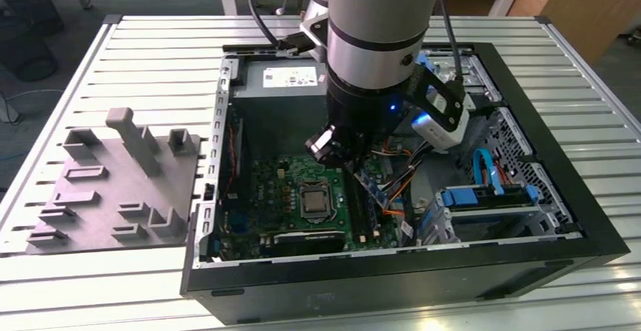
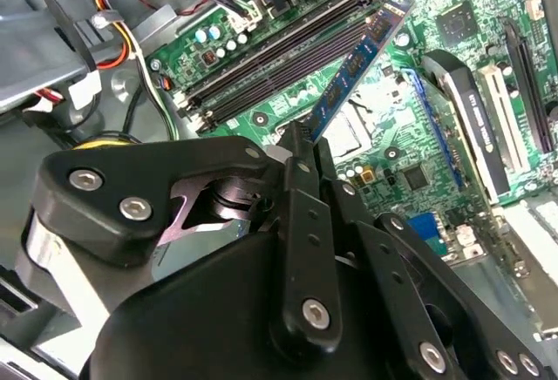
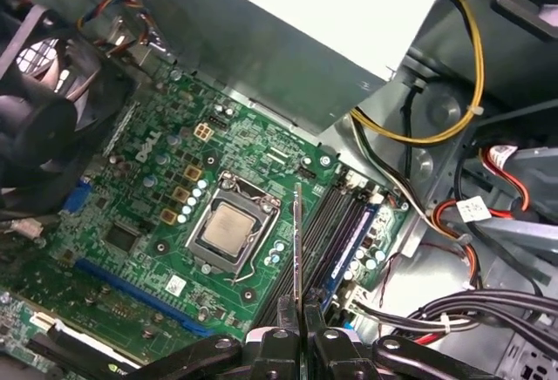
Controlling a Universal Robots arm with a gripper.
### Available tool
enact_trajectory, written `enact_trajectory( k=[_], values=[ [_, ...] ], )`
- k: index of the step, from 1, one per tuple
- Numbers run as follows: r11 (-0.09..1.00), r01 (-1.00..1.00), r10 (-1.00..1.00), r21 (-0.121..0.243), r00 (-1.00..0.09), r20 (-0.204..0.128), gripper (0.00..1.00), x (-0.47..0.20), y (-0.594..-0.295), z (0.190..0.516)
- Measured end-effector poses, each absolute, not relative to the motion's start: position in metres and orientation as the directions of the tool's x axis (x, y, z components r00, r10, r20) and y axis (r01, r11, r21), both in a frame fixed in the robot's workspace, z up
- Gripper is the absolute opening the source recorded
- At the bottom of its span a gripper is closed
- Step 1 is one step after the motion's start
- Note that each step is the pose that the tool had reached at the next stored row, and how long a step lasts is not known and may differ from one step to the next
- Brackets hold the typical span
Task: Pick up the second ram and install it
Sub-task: 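Insert the second ram into the second slot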
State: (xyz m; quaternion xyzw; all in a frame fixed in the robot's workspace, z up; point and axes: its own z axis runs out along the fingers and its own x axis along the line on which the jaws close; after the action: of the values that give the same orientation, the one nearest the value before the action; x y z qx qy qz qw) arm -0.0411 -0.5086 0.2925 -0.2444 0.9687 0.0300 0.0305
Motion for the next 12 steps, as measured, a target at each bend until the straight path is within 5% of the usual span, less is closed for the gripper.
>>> enact_trajectory(
  k=[12],
  values=[
    [0.92, -0.391, -0.387, 0.043, -0.919, -0.074, 0.14, -0.0411, -0.5086, 0.2925]
  ],
)
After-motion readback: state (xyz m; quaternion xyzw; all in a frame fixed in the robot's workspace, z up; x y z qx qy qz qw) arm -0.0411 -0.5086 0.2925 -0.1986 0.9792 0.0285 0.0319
